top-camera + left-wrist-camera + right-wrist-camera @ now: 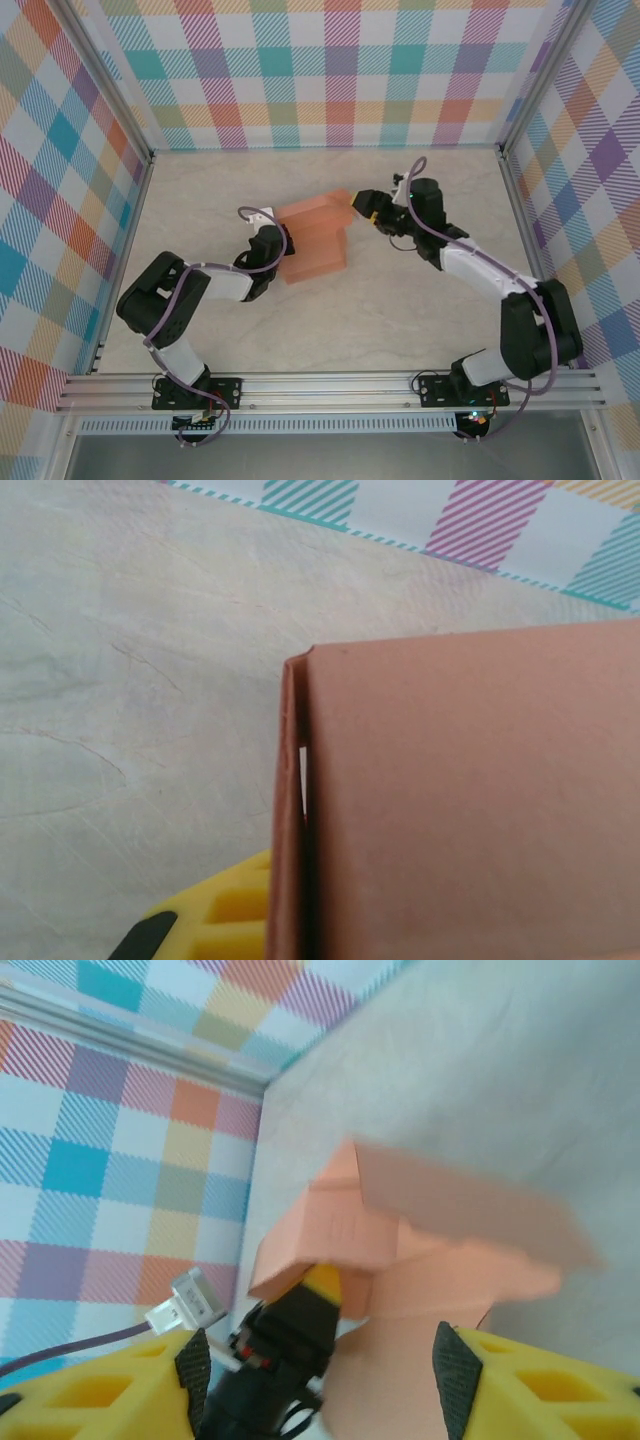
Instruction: Fold the paper box
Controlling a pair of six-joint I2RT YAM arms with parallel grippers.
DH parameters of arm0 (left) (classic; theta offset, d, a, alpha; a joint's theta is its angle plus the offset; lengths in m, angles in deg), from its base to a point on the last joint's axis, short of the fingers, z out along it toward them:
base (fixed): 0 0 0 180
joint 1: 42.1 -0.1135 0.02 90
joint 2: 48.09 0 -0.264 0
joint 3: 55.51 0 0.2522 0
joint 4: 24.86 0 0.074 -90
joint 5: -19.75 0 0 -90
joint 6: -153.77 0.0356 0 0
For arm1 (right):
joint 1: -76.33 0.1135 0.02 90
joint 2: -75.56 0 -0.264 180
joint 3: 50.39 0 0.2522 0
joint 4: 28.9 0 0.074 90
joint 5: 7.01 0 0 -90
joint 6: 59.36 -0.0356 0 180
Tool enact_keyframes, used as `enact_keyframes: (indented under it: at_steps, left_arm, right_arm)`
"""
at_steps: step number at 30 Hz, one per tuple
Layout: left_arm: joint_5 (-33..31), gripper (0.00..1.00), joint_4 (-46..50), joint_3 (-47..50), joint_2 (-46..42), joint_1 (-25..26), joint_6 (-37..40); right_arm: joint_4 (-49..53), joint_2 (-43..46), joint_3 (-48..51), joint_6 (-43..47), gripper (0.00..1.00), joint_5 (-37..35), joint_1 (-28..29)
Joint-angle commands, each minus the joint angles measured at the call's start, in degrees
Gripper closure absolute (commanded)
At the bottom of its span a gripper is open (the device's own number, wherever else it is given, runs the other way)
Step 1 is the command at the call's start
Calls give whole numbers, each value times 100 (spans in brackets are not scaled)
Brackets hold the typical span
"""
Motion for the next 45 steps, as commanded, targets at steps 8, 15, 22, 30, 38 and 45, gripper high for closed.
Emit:
enact_keyframes:
  at_steps: [8, 15, 22, 30, 38, 45]
  left_arm:
    - [2371, 100, 559, -293, -609, -819, 619]
    - [3756, 100, 1758, -935, -676, -1384, 209]
    - [4293, 100, 2427, -1314, -683, -1459, -307]
    - [4584, 100, 2775, -1541, -718, -1459, -460]
    - [4872, 100, 3184, -1722, -738, -1459, -213]
    - [4989, 100, 3159, -1724, -761, -1459, -173]
  right_arm:
    - [1116, -628, -751, 2858, 37, 1137, -1322]
    - [-39, -270, 459, 2328, 46, 1213, -1297]
    - [-939, 88, 1267, 3695, 41, 626, -716]
    - [-3149, -246, 1532, 4847, 20, 351, -238]
    - [-3448, -494, 1312, 4496, 22, 1236, -233]
    - [-3330, -693, 973, 4396, 24, 1401, -141]
